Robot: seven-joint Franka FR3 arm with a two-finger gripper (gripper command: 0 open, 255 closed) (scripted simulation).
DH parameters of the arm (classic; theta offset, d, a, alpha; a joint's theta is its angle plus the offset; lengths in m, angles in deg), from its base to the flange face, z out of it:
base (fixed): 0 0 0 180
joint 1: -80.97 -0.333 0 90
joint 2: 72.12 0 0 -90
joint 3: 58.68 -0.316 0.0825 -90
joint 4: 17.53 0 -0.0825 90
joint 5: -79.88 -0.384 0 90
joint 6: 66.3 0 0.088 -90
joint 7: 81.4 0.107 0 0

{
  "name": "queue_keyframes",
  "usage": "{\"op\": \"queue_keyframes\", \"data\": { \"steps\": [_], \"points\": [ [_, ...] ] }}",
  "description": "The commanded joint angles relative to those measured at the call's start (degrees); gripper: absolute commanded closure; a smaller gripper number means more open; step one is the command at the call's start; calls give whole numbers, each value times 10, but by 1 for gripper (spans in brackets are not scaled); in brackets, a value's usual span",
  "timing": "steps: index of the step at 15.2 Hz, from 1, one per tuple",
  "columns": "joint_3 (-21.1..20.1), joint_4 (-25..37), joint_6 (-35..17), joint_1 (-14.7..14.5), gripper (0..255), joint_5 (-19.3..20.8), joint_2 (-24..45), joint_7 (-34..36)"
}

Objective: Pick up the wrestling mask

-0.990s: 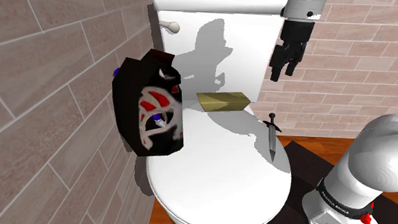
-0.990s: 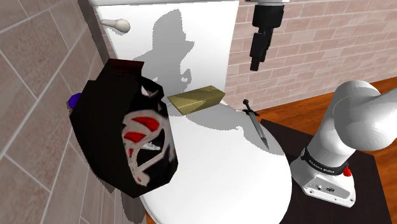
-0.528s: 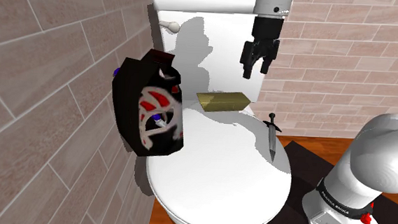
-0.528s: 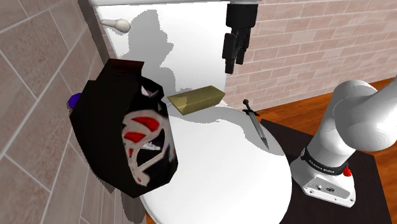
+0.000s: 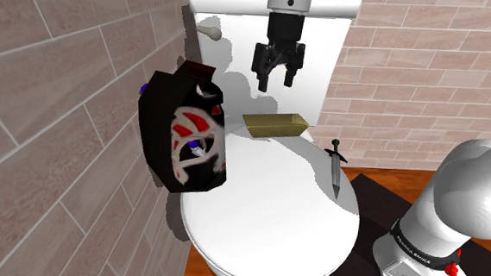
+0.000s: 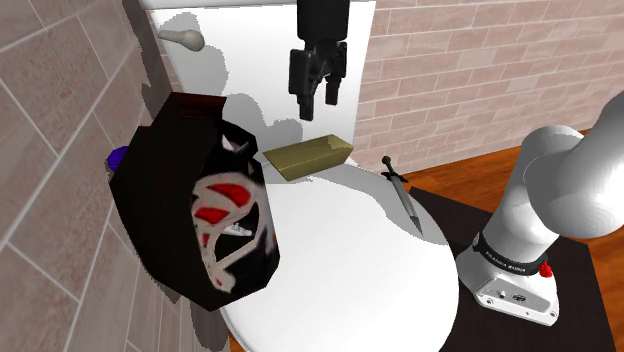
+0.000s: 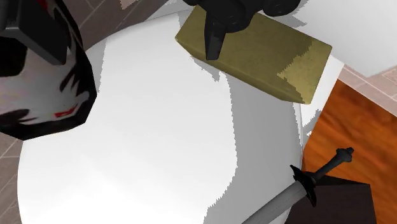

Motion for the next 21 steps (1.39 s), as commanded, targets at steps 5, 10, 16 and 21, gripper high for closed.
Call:
{"op": "queue_keyframes", "data": {
  "steps": [5, 10, 16, 21],
  "points": [
    [-41, 120, -8, -16, 0, 2, 118, 61],
    [-69, 244, 5, -34, 0, 22, 223, 113],
    [-69, 192, -42, -35, 0, 19, 217, 106],
    [-69, 179, -54, -35, 255, 19, 217, 104]
  ]
}}
